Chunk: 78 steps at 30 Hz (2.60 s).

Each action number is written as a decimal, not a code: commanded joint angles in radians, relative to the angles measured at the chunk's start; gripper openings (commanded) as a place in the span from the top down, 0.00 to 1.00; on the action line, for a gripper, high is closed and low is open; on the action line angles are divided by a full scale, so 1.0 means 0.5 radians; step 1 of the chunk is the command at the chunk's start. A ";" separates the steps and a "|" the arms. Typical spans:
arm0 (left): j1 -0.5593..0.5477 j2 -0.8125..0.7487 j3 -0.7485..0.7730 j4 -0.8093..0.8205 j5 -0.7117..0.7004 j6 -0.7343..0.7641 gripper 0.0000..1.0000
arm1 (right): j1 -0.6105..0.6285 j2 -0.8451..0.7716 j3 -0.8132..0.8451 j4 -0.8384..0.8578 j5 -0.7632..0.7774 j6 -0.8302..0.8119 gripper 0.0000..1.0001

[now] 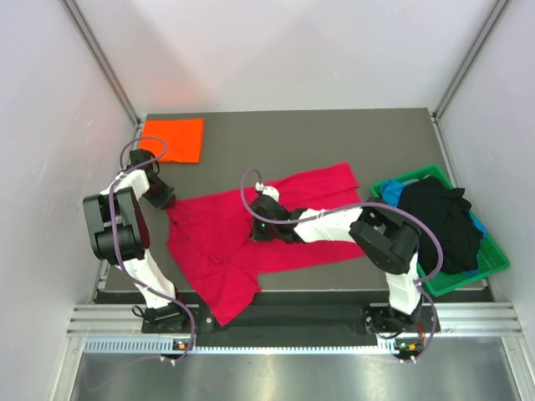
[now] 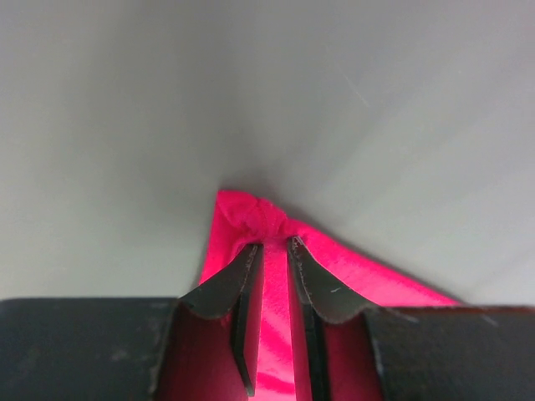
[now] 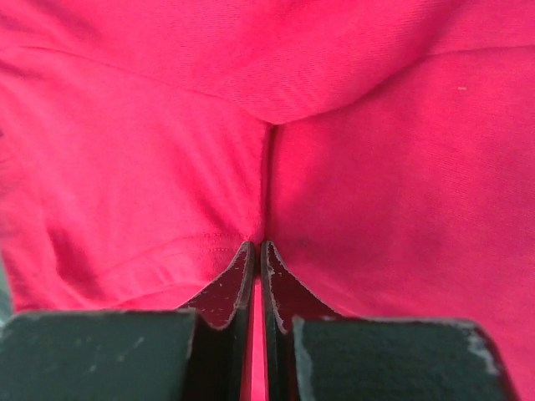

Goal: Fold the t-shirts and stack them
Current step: Fold the tshirt

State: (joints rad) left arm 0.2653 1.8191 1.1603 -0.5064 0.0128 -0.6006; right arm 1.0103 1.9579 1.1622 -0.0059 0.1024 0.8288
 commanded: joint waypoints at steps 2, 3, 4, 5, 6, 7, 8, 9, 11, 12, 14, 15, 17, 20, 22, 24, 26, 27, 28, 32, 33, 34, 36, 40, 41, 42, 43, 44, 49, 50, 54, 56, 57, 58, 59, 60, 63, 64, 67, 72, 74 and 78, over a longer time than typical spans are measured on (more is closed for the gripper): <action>0.009 0.102 -0.047 0.065 -0.093 -0.011 0.76 | 0.029 -0.096 0.130 -0.240 0.166 -0.102 1.00; 0.012 0.099 -0.056 0.071 -0.093 -0.014 0.76 | 0.029 -0.090 0.139 -0.252 0.188 -0.111 1.00; 0.009 0.099 -0.062 0.068 -0.096 -0.017 0.76 | 0.035 -0.081 0.145 -0.267 0.194 -0.108 1.00; 0.012 0.102 -0.059 0.053 -0.130 -0.014 0.76 | 0.038 -0.072 0.148 -0.273 0.200 -0.108 1.00; 0.009 0.102 -0.056 0.046 -0.139 -0.011 0.76 | 0.038 -0.066 0.151 -0.280 0.212 -0.114 1.00; 0.009 0.102 -0.053 0.037 -0.148 -0.008 0.76 | 0.047 -0.041 0.164 -0.295 0.222 -0.117 1.00; 0.009 0.099 -0.047 0.028 -0.160 0.002 0.76 | 0.050 -0.029 0.173 -0.307 0.231 -0.127 1.00; 0.009 0.099 -0.038 0.010 -0.197 0.005 0.76 | 0.053 -0.020 0.185 -0.322 0.249 -0.133 1.00; 0.009 0.093 0.014 -0.057 -0.210 0.029 0.76 | 0.056 -0.004 0.207 -0.356 0.252 -0.157 0.95; 0.012 0.074 0.032 -0.085 -0.216 0.032 0.76 | 0.056 -0.007 0.213 -0.372 0.252 -0.163 0.90; 0.009 0.034 0.060 -0.107 -0.225 0.038 0.75 | 0.044 -0.078 0.234 -0.424 0.268 -0.227 0.75; 0.012 -0.030 0.060 -0.113 -0.225 0.042 0.74 | 0.032 -0.114 0.240 -0.442 0.271 -0.252 0.73; 0.009 -0.125 0.060 -0.110 -0.201 0.045 0.73 | -0.035 -0.237 0.247 -0.494 0.246 -0.326 0.69; 0.009 -0.211 0.097 -0.165 -0.167 0.048 0.72 | -0.189 -0.378 0.253 -0.568 0.194 -0.439 0.70; 0.006 -0.269 0.073 -0.165 -0.182 0.042 0.72 | -0.329 -0.440 0.253 -0.592 0.167 -0.519 0.73; 0.012 -0.355 -0.007 -0.104 -0.179 0.042 0.71 | -0.434 -0.449 0.256 -0.608 0.102 -0.562 0.77; 0.012 -0.398 -0.065 -0.046 -0.161 0.045 0.71 | -0.578 -0.440 0.259 -0.596 0.041 -0.633 0.79; 0.009 -0.395 -0.099 -0.030 -0.154 0.042 0.71 | -0.661 -0.416 0.280 -0.599 0.028 -0.651 0.81; 0.012 -0.386 -0.105 -0.003 -0.148 0.032 0.72 | -0.695 -0.397 0.299 -0.596 0.019 -0.691 0.82; 0.009 -0.249 -0.099 0.022 -0.133 0.017 0.75 | -0.855 -0.271 0.418 -0.611 0.001 -0.792 0.83; 0.009 -0.218 -0.078 0.010 -0.139 0.017 0.76 | -0.910 -0.216 0.467 -0.629 0.004 -0.801 0.83; 0.012 -0.187 -0.063 0.000 -0.145 0.008 0.76 | -0.937 -0.192 0.486 -0.632 0.007 -0.817 0.83; 0.009 -0.119 -0.041 -0.003 -0.179 0.005 0.79 | -1.017 -0.124 0.517 -0.629 0.010 -0.826 0.83; 0.009 -0.003 0.020 -0.024 -0.353 0.002 0.82 | -1.125 -0.014 0.532 -0.611 0.034 -0.838 0.84; 0.009 0.049 0.036 -0.027 -0.381 -0.001 0.83 | -1.143 0.008 0.535 -0.605 0.028 -0.835 0.83; 0.012 0.077 0.066 -0.027 -0.403 -0.001 0.84 | -1.180 0.060 0.541 -0.599 0.028 -0.838 0.84; 0.012 0.108 0.085 -0.024 -0.424 -0.004 0.85 | -1.201 0.078 0.544 -0.602 0.034 -0.838 0.84; 0.012 0.156 0.100 -0.027 -0.427 -0.011 0.85 | -1.223 0.097 0.541 -0.593 0.053 -0.835 0.84; 0.009 0.255 0.198 0.009 -0.437 -0.029 0.85 | -1.339 0.131 0.492 -0.583 0.120 -0.774 0.85; 0.009 0.279 0.213 0.022 -0.428 -0.029 0.85 | -1.358 0.128 0.480 -0.574 0.133 -0.762 0.85; 0.009 0.381 0.333 0.089 -0.357 -0.053 0.85 | -1.404 0.140 0.461 -0.565 0.175 -0.707 0.85; 0.009 0.454 0.397 0.099 -0.323 -0.072 0.85 | -1.416 0.146 0.458 -0.580 0.218 -0.661 0.86; 0.012 0.476 0.465 0.092 -0.293 -0.072 0.85 | -1.431 0.152 0.452 -0.592 0.225 -0.639 0.86; 0.012 0.497 0.505 0.089 -0.271 -0.072 0.84 | -1.441 0.155 0.443 -0.593 0.225 -0.603 0.86; 0.009 0.516 0.542 0.062 -0.232 -0.060 0.84 | -1.450 0.155 0.425 -0.583 0.216 -0.584 0.86; 0.006 0.513 0.609 0.047 -0.173 -0.044 0.83 | -1.465 0.146 0.412 -0.568 0.209 -0.575 0.86; 0.006 0.403 0.637 0.007 -0.102 0.060 0.77 | -1.465 0.122 0.391 -0.507 0.179 -0.602 0.86; 0.003 0.363 0.625 0.010 -0.096 0.103 0.75 | -1.468 0.116 0.391 -0.495 0.166 -0.608 0.86; 0.003 0.206 0.533 0.013 -0.093 0.182 0.66 | -1.468 0.097 0.415 -0.497 0.136 -0.611 0.85; 0.006 0.096 0.435 0.071 -0.038 0.259 0.62 | -1.468 0.082 0.425 -0.482 0.062 -0.602 0.85; 0.006 0.111 0.438 0.071 0.039 0.266 0.62 | -1.465 0.085 0.431 -0.491 0.062 -0.611 0.85; 0.003 0.178 0.474 0.096 0.125 0.296 0.62 | -1.471 0.066 0.418 -0.488 0.068 -0.636 0.85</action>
State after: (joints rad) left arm 0.2638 1.9141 1.3849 -0.5007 0.0212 -0.4881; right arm 0.2913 2.0228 1.3808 -0.2913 0.1410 0.5190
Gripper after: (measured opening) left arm 0.376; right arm 0.151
